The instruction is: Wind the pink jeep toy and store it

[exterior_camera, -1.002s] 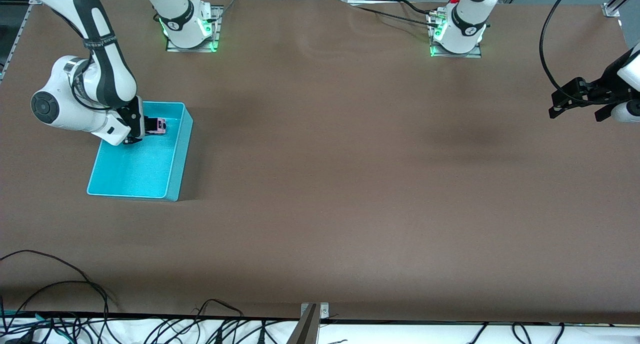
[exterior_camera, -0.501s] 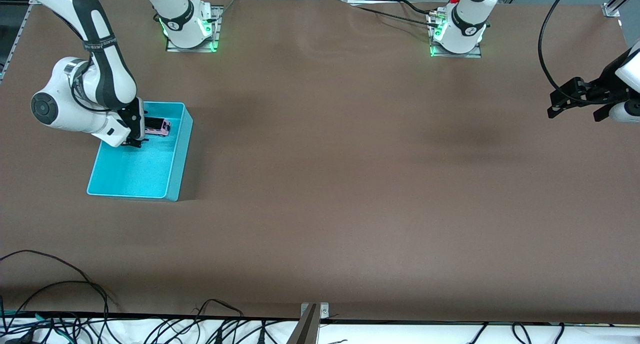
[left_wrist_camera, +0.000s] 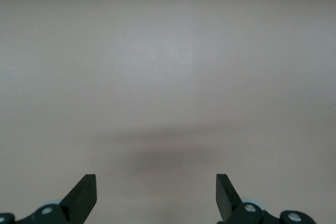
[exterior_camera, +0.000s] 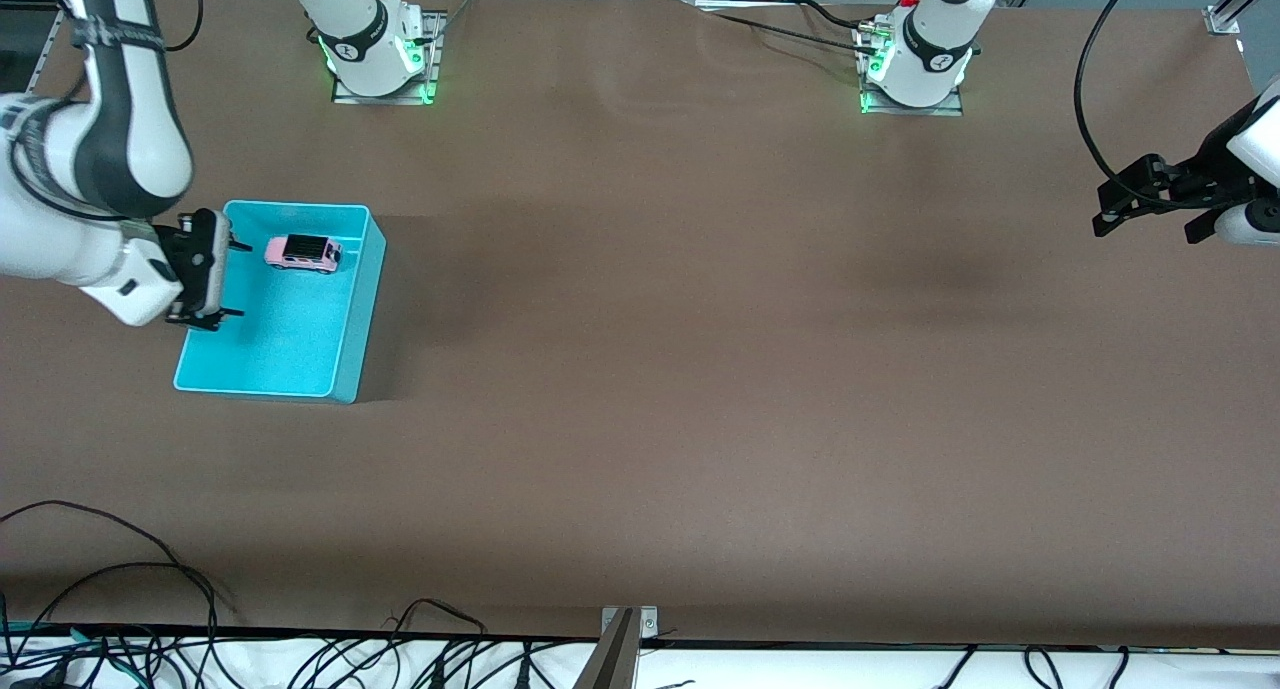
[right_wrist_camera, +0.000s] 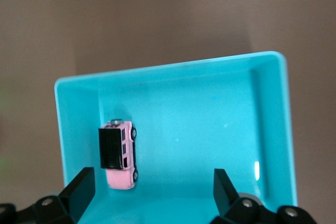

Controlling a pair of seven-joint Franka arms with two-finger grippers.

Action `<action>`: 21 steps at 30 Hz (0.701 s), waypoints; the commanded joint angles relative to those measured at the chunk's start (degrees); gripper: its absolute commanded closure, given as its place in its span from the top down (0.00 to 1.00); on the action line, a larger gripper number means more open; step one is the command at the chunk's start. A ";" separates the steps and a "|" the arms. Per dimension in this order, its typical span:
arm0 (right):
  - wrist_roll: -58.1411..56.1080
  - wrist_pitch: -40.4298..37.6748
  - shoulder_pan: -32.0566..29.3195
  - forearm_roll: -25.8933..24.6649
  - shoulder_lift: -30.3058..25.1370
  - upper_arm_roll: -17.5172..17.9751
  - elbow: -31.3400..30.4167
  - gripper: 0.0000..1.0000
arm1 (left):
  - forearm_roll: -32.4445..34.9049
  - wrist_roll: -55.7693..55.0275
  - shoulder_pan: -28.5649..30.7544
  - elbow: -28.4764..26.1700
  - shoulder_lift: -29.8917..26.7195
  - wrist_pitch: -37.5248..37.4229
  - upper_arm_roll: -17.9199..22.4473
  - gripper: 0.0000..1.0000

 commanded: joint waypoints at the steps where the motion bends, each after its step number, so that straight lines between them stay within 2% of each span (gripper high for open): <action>1: 18.89 -6.61 0.68 0.82 0.02 0.14 8.10 1.00 | -1.20 -0.64 -0.27 1.14 -0.01 -0.77 0.30 1.00; 7: 41.66 -10.22 1.47 0.73 -0.15 0.23 14.96 1.00 | -1.20 -0.64 -0.27 1.14 -0.01 -0.77 0.30 1.00; 21: 75.95 -17.87 2.08 -0.67 -0.15 -0.65 25.51 1.00 | -1.20 -0.64 -0.27 1.14 -0.01 -0.77 0.30 1.00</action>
